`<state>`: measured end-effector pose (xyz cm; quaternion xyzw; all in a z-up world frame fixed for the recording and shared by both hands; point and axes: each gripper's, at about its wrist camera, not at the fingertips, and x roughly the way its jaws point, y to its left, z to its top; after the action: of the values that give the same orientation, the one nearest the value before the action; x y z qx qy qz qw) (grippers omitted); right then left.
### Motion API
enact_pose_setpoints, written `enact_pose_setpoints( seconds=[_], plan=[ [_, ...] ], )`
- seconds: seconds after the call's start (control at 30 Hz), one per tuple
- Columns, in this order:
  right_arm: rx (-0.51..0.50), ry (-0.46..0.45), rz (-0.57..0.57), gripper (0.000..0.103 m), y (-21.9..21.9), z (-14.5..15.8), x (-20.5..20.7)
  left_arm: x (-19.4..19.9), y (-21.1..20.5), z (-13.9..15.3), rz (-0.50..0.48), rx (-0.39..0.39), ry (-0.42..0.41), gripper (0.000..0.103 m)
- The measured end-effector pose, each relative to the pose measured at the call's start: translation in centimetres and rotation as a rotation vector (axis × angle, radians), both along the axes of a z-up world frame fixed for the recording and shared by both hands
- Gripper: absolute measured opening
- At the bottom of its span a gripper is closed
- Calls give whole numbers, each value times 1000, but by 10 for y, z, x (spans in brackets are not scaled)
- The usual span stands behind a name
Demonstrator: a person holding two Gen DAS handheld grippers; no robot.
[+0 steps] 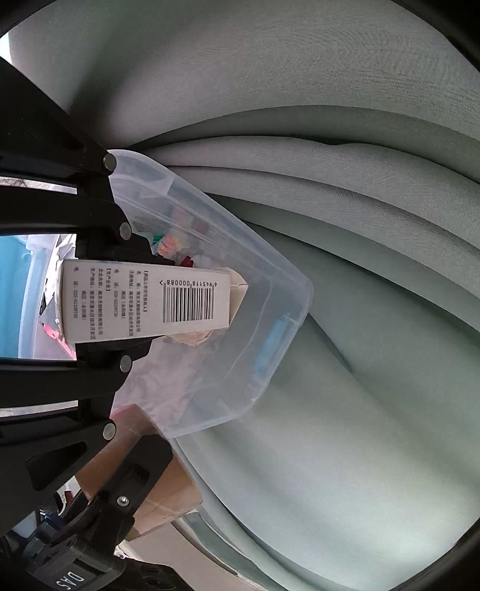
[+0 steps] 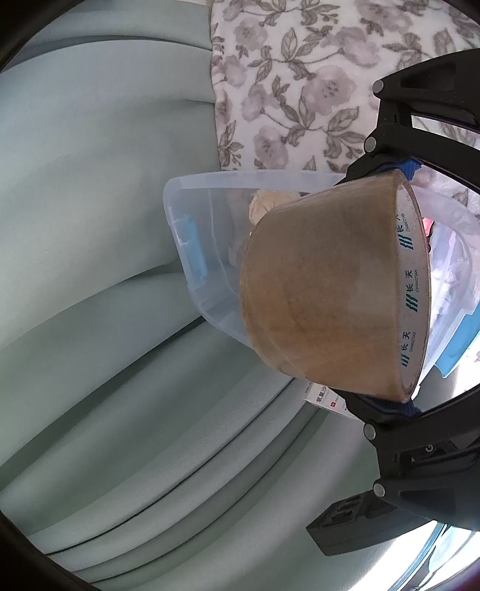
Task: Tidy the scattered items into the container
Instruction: 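Lift and carry the white box and tape roll over the clear box, then open both tools to drop the white box and tape roll into the box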
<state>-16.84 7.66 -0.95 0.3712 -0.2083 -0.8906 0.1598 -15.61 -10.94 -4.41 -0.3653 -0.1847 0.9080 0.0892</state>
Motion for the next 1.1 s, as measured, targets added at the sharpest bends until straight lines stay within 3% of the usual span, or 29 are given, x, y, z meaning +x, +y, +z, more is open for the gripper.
enact_pose_setpoints(
  seconds=[0.1,0.23,0.47,0.53,1.1],
  plan=[
    [19,-2,6,89,-4,1,0,-1,1,0,-5,-13,4,28],
    [20,-10,16,89,-6,0,0,-4,4,0,-18,-15,17,44],
    [20,-21,20,89,-5,1,2,-4,4,2,-23,-32,12,48],
    [19,-20,14,89,-4,2,5,-3,2,1,-18,-34,3,59],
    [22,16,5,91,-1,17,15,2,-5,8,-20,-18,-9,68]
  ],
)
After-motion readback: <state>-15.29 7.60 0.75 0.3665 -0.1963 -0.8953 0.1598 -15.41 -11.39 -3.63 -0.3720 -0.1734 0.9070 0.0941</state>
